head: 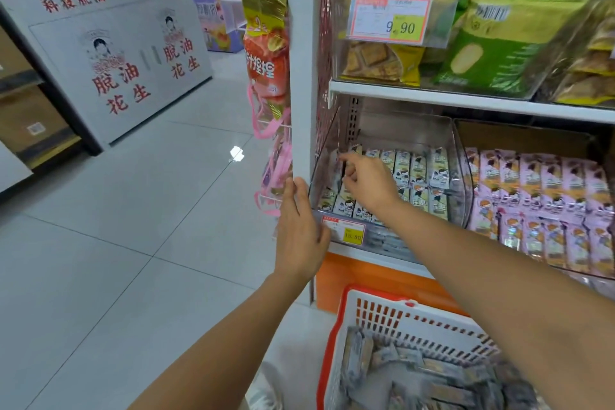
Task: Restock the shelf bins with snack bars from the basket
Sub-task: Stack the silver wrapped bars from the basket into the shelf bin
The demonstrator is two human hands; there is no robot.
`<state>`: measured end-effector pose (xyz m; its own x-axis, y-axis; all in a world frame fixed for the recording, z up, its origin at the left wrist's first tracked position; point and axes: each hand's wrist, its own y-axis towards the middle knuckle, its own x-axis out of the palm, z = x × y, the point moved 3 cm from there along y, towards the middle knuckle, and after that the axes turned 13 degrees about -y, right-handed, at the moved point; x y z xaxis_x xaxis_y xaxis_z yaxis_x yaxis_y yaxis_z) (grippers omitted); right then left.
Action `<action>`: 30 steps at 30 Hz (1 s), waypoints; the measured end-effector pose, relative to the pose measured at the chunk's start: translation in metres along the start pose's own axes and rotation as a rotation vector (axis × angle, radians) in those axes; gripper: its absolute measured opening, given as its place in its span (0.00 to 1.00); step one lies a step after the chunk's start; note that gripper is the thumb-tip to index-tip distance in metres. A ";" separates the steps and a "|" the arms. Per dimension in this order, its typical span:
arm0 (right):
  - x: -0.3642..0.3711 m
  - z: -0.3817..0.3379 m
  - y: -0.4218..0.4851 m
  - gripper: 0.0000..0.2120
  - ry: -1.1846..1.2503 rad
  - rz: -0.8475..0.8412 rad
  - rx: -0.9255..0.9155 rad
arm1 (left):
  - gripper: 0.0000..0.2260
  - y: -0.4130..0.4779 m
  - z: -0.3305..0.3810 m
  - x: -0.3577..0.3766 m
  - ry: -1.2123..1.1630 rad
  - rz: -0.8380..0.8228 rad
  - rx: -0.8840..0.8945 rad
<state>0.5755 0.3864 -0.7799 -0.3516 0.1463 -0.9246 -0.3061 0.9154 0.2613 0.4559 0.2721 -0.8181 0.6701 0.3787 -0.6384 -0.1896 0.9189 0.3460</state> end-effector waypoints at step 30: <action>-0.024 0.022 0.013 0.11 0.650 0.191 0.369 | 0.35 0.002 -0.008 0.000 0.015 -0.006 0.013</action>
<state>0.5993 0.4027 -0.7606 -0.8527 0.1688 -0.4944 0.0867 0.9790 0.1848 0.4501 0.2748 -0.8232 0.6601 0.3751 -0.6508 -0.1766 0.9196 0.3508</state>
